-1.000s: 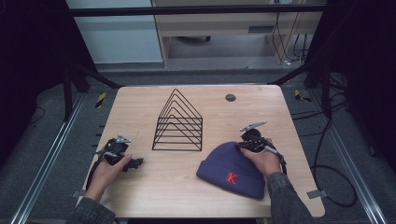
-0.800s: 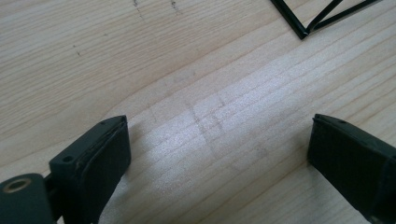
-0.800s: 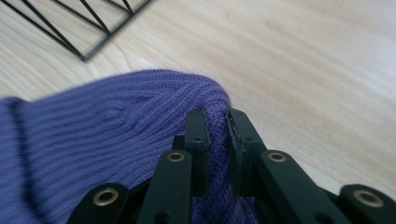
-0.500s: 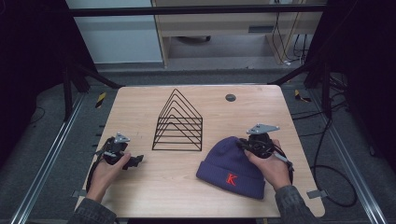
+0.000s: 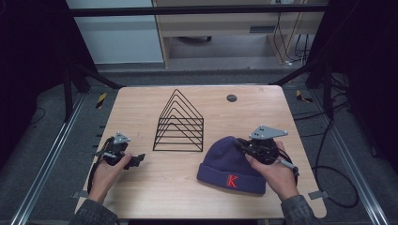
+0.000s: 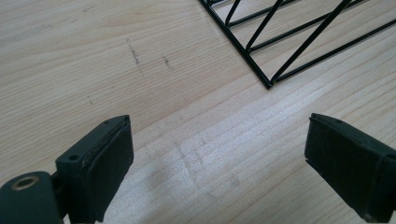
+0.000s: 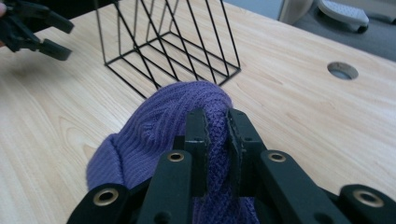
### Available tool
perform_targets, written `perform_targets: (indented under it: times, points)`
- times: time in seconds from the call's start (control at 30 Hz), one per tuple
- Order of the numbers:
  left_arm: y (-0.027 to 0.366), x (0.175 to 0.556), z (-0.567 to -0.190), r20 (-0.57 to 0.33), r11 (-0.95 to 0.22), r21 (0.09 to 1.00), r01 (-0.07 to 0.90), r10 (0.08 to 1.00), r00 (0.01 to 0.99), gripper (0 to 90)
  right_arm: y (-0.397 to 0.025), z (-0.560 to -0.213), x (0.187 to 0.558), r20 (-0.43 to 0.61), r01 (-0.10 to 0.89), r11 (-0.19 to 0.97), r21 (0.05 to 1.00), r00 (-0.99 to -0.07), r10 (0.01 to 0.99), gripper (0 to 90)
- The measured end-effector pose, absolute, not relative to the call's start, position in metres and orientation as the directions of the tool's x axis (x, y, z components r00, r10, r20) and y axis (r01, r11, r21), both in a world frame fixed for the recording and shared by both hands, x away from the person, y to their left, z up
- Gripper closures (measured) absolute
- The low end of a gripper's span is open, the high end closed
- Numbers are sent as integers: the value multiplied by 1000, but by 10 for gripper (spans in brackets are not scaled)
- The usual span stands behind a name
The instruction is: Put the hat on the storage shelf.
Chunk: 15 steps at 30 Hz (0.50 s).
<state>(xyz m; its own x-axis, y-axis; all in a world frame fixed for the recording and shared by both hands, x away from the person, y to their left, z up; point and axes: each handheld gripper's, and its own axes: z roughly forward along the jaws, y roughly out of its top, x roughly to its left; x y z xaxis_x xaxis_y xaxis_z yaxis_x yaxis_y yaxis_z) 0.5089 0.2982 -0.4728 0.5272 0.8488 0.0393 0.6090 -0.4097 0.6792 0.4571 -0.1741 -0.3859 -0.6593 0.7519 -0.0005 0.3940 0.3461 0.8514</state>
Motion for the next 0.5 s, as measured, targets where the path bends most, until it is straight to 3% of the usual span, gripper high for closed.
perform_targets:
  times: [0.5]
  points:
    - [298, 507, -470, 37, -400, 697, 595, 849, 528, 78, -172, -349, 463, -40, 347, 365, 864, -674, 738, 801]
